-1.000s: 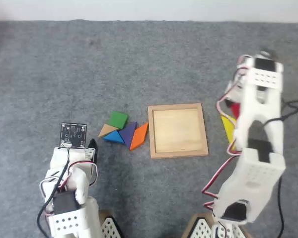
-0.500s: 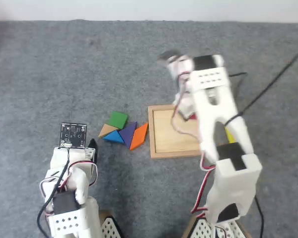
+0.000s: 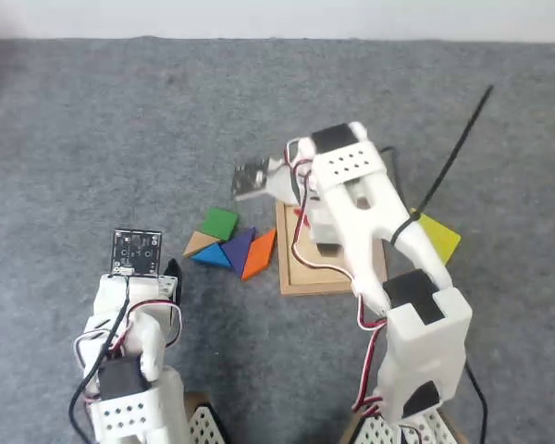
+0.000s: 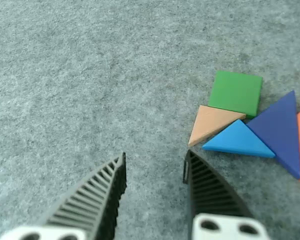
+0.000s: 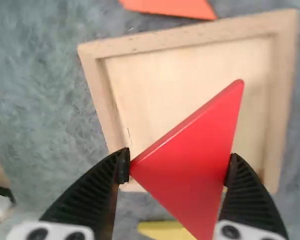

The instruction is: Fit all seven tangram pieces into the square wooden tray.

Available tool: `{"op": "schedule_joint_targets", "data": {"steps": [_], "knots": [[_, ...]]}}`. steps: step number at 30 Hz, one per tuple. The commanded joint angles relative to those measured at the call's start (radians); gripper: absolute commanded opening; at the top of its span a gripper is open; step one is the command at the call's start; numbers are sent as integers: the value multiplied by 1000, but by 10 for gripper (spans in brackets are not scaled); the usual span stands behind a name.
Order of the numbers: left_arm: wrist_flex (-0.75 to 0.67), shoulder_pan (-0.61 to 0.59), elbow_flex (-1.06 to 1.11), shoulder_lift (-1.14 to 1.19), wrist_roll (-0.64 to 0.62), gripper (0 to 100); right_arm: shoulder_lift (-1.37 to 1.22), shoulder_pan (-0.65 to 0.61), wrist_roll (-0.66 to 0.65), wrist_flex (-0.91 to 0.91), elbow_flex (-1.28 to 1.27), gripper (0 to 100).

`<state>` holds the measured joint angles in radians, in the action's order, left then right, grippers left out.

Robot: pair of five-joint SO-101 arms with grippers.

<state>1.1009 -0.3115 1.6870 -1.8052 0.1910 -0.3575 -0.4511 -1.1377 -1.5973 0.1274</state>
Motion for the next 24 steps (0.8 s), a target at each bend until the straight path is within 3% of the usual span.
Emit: {"op": "schedule_joint_targets", "data": {"steps": [1, 7, 21, 24], "knots": [[-14, 0, -4, -11, 9, 182, 62, -10, -32, 125, -57, 226], [-14, 0, -4, -11, 9, 182, 61, -5, -5, 234, -95, 226], [-14, -3, -4, -11, 9, 182, 16, -5, -11, 237, -101, 232], [-14, -3, -4, -11, 9, 182, 13, -5, -11, 239, -101, 277]]}}
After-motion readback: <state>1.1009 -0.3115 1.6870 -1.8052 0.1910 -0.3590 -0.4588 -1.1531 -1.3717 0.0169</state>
